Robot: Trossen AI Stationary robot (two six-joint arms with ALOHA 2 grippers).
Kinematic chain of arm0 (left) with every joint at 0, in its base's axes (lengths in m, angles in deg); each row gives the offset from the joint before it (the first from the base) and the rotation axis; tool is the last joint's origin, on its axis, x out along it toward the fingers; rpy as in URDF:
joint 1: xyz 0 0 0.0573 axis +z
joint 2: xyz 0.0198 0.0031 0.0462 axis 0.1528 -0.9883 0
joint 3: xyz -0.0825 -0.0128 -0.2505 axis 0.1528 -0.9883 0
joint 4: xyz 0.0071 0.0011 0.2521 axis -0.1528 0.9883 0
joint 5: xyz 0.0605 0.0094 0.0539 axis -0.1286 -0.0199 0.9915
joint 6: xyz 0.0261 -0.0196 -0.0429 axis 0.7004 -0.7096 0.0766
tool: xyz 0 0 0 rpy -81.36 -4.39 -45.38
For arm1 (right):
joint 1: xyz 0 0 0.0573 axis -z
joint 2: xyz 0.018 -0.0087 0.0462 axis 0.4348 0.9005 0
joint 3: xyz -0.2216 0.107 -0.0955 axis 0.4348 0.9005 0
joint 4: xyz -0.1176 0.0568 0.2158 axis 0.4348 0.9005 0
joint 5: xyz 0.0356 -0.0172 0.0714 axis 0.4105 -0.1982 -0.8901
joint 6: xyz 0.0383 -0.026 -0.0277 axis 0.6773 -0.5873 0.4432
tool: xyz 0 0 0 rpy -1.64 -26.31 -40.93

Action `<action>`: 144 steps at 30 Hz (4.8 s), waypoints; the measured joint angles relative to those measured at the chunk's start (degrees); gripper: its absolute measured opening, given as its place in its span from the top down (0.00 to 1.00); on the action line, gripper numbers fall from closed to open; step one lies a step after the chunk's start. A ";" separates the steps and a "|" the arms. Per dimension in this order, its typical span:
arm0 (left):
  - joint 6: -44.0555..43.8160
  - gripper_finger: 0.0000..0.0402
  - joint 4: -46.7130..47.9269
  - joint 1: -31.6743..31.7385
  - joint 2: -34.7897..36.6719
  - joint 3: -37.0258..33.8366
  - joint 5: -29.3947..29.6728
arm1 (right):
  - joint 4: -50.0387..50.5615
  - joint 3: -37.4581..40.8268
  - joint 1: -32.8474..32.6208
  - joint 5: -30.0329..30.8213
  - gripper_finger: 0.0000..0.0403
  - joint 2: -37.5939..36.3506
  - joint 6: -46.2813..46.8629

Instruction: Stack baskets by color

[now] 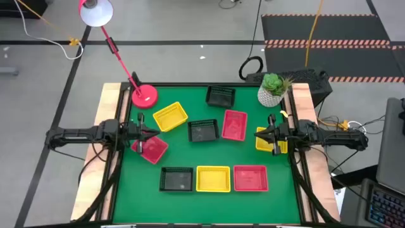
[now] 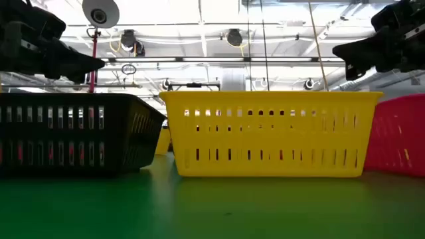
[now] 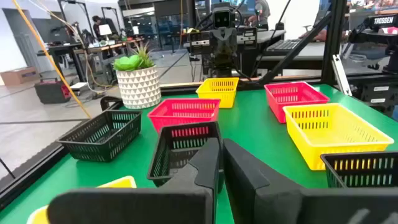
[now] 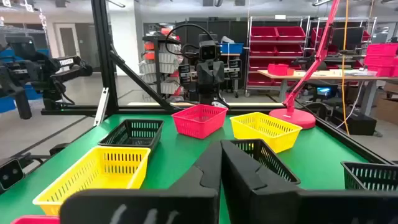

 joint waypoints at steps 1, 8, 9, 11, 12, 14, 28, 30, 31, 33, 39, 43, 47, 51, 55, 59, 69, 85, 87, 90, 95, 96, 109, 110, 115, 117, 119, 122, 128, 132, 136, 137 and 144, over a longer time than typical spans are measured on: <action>0.00 0.94 0.01 -0.01 0.00 -0.01 0.01 | 0.00 -0.02 0.01 0.01 1.00 0.00 0.00; 0.00 0.94 0.01 -0.01 0.01 -0.01 -0.01 | -0.01 -0.02 0.02 0.00 1.00 0.00 0.02; 0.00 0.94 0.00 -0.01 0.00 0.00 0.01 | -0.01 -0.02 0.02 0.00 1.00 0.00 0.00; 0.00 0.94 0.01 0.01 -0.01 -0.01 0.01 | 0.00 -0.02 0.01 0.00 1.00 0.00 0.00; 0.00 0.94 0.00 -0.01 0.00 0.01 0.01 | -0.01 -0.01 0.01 0.01 1.00 0.00 0.00; 0.00 0.94 0.00 0.00 0.01 -0.01 0.01 | -0.01 -0.02 0.00 0.00 1.00 0.00 0.01; 0.00 0.94 0.01 0.01 0.00 0.01 0.01 | 0.00 -0.01 0.00 0.00 1.00 0.00 0.00; 0.00 0.94 0.01 0.01 0.01 -0.01 0.01 | 0.01 0.00 0.00 0.00 1.00 0.00 0.00; 0.00 0.94 0.01 -0.01 -0.01 0.01 -0.01 | 0.01 -0.02 0.01 0.02 1.00 0.00 0.01; 0.00 0.94 0.01 0.00 0.01 0.00 0.01 | -0.01 -0.02 0.00 0.01 1.00 0.00 0.01; 0.00 0.94 0.01 -0.01 0.01 -0.01 0.01 | 0.01 0.00 0.00 0.00 1.00 0.00 0.00; 0.00 0.94 0.00 0.00 0.00 -0.01 0.01 | -0.01 -0.02 0.02 0.01 1.00 0.00 0.00; 0.00 0.94 0.00 -0.01 -0.01 0.01 0.01 | -0.01 -0.02 0.01 0.00 1.00 0.00 0.01; 0.00 0.94 -0.01 -0.01 0.00 0.01 0.01 | 0.01 -0.02 0.00 0.01 1.00 0.00 0.02; 0.00 0.94 -0.01 -0.01 -0.01 0.01 0.01 | 0.00 0.00 0.00 0.01 1.00 0.00 0.00; 0.00 0.94 0.01 0.00 0.00 0.01 0.01 | 0.00 -0.02 0.01 0.00 1.00 0.00 0.01; 0.00 0.94 -0.01 0.00 0.00 0.01 0.01 | -0.01 -0.01 0.01 0.01 1.00 0.00 0.00; 0.00 0.94 0.00 0.00 0.01 -0.01 0.00 | -1.30 -0.01 0.02 0.01 1.00 0.00 0.00; 0.00 0.94 -0.01 -0.01 -0.01 -0.01 0.01 | -1.34 0.00 0.00 0.00 1.00 0.00 0.00; 0.00 0.94 0.00 0.00 0.00 0.00 0.01 | -1.74 -0.02 0.02 0.02 1.00 0.00 0.00; 0.00 0.94 0.01 -0.01 -0.01 -0.01 0.01 | -1.74 -0.02 0.02 0.02 1.00 0.00 -0.13; 0.00 0.94 0.01 0.01 0.01 0.01 0.01 | -1.74 -0.02 0.00 0.02 1.00 0.00 -1.22; 0.00 0.94 0.01 0.00 0.00 0.00 0.00 | -5.94 -5.20 0.00 3.03 1.00 5.24 -6.80; 0.00 0.94 0.00 -0.01 -0.01 0.01 0.01 | -5.74 -6.41 0.00 3.03 1.00 6.56 -6.98; 0.00 0.94 -0.01 0.00 -0.01 0.00 0.00 | -4.38 -14.49 0.00 2.97 1.00 14.06 -6.57; 0.00 0.94 -0.12 0.01 -0.01 0.01 0.06 | -4.22 -17.68 -0.03 2.93 1.00 17.28 -5.14; 0.00 0.94 -0.29 0.01 -0.01 0.01 0.16 | -4.11 -20.81 -0.24 2.92 1.00 20.27 -3.50; 0.00 0.94 -0.38 -0.01 0.01 -0.01 0.18 | -2.37 -25.67 -0.99 2.95 1.00 24.48 -1.60; 0.00 0.94 -0.51 0.00 -0.01 0.01 0.21 | 1.89 -34.52 -1.99 3.07 1.00 32.31 -1.44; 0.00 0.94 -0.51 0.00 -0.01 0.01 0.21 | 2.65 -37.49 -2.43 3.30 1.00 35.66 -1.46; 0.00 0.94 -0.49 0.00 -0.01 -0.01 0.21 | 2.69 -39.26 -2.51 3.83 1.00 37.65 -1.40; 0.00 0.94 -0.49 -0.01 -0.01 -0.01 0.21 | 2.96 -39.90 -2.51 4.64 1.00 37.92 -1.42; 0.00 0.94 -0.47 -0.01 0.01 -0.01 0.21 | 3.09 -41.88 -3.50 6.17 1.00 38.45 -4.48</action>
